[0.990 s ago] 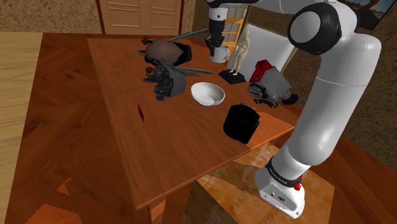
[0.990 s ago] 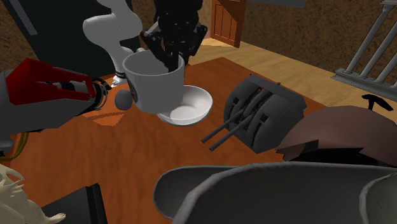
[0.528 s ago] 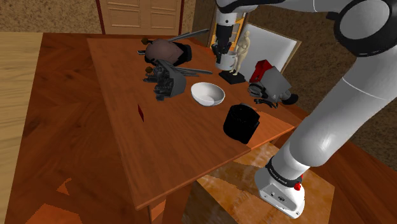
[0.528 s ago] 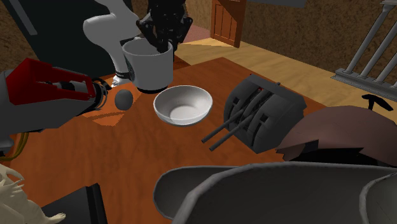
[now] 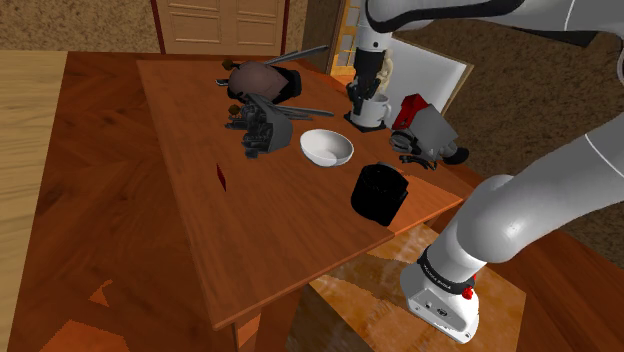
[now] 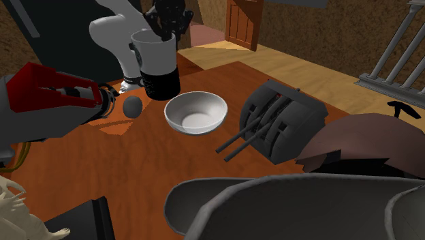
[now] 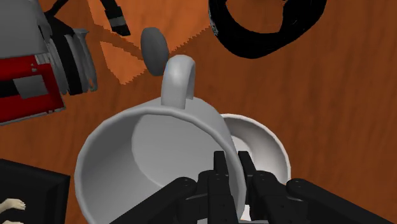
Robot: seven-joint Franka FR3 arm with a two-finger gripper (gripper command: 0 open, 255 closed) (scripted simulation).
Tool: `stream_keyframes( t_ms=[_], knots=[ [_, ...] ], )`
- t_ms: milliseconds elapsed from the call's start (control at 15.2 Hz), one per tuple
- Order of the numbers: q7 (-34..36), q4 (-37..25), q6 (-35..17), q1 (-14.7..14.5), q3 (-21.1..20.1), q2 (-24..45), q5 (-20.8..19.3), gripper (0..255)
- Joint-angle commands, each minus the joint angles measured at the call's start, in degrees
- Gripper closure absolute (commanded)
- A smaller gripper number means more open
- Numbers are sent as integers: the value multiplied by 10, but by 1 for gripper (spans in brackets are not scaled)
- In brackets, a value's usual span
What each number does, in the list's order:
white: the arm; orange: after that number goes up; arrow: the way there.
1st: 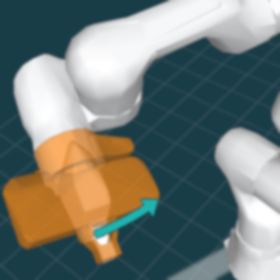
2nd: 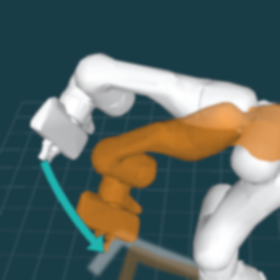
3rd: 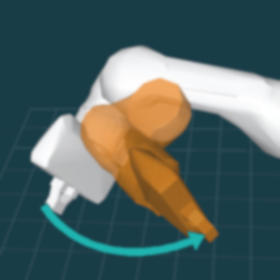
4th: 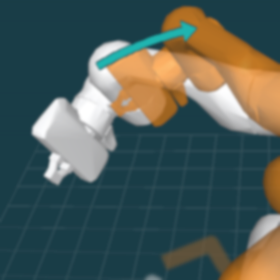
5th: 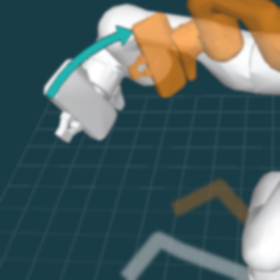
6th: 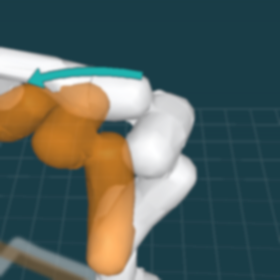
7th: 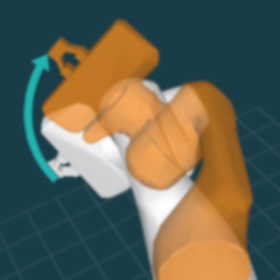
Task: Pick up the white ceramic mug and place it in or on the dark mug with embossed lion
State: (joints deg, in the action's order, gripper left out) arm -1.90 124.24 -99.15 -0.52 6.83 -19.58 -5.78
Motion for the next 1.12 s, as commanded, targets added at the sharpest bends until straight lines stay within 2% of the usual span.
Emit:
stream_keyframes(
  t_ms=[0, 528, 924, 1056],
  knots=[
    [15, 35, 9, -4, -11, -43, 1, 255],
    [70, 161, 59, -22, -58, -215, 24, 255],
    [119, 233, 128, -48, -106, -355, 68, 255],
    [120, 250, 114, -48, -106, -358, 68, 255]
  ],
)
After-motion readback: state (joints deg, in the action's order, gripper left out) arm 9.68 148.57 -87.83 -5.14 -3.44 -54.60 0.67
